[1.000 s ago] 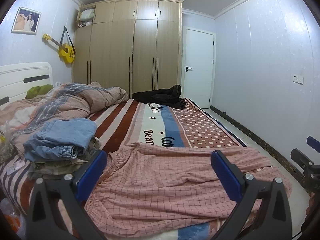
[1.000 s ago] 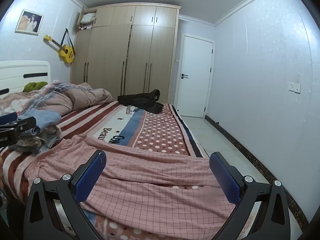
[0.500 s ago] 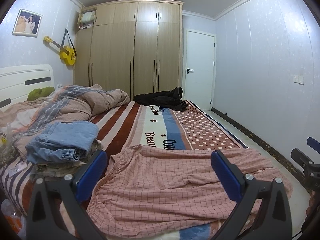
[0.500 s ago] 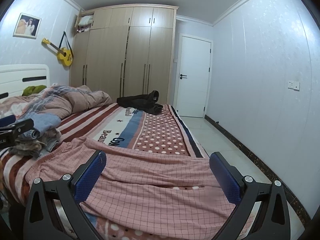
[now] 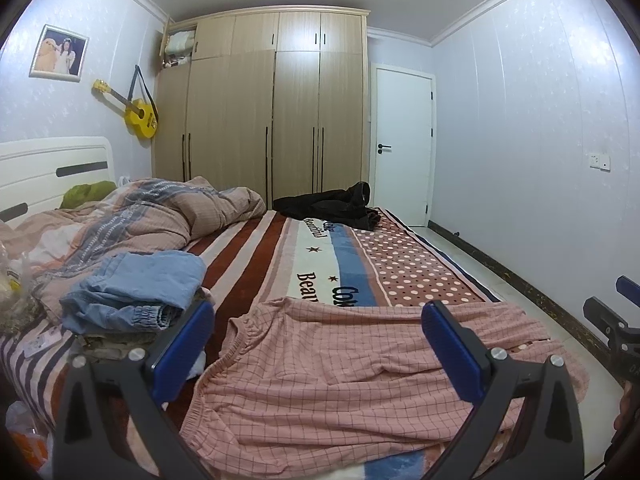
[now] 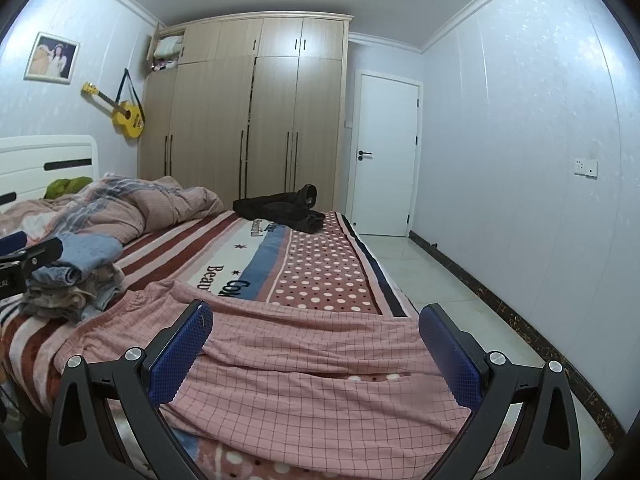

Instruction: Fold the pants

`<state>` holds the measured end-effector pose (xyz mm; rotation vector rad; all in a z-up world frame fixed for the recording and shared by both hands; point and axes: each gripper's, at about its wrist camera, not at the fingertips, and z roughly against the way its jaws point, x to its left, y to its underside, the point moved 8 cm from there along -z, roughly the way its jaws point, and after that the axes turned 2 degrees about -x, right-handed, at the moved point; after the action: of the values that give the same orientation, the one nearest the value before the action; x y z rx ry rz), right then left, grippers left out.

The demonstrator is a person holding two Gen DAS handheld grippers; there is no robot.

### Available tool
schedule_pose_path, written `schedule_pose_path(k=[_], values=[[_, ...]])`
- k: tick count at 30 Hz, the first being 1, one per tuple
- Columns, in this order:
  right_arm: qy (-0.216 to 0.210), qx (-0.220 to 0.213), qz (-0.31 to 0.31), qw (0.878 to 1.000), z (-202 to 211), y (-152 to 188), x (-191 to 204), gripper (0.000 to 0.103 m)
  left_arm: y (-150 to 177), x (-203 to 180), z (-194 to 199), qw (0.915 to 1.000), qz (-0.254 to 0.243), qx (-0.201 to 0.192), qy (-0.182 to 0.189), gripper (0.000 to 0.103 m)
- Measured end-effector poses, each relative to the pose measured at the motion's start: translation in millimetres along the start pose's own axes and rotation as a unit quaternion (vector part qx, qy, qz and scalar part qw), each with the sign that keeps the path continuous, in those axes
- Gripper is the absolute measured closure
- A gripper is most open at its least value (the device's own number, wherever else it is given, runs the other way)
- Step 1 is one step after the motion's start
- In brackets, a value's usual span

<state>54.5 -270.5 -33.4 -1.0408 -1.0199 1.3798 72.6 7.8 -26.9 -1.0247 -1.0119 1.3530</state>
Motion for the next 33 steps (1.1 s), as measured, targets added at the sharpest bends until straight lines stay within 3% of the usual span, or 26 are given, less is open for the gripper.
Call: schedule_pose_path(k=[21, 24, 27, 30, 33], values=[[0.014, -0.009, 0.012, 1.0, 3, 10, -8, 0.0, 12, -4, -7, 0.9996, 0.017, 0.017, 0.012, 0.001], [0.017, 0.002, 0.019, 1.0, -5, 16, -12, 0.0, 20, 0, -16, 0.9989, 0.031, 0.034, 0.01, 0.001], [0.02, 0.012, 0.012, 1.0, -14, 25, -21, 0.0, 35, 11, -29, 0.9949, 0.08, 0.061, 0.008, 0.001], [0.026, 0.025, 0.0, 0.999, -27, 40, -32, 0.0, 61, 24, -44, 0.9886, 0.117, 0.095, -0.003, 0.001], [0.017, 0.058, -0.012, 0.998, -45, 65, -42, 0.0, 94, 36, -58, 0.984, 0.116, 0.131, -0.033, 0.001]])
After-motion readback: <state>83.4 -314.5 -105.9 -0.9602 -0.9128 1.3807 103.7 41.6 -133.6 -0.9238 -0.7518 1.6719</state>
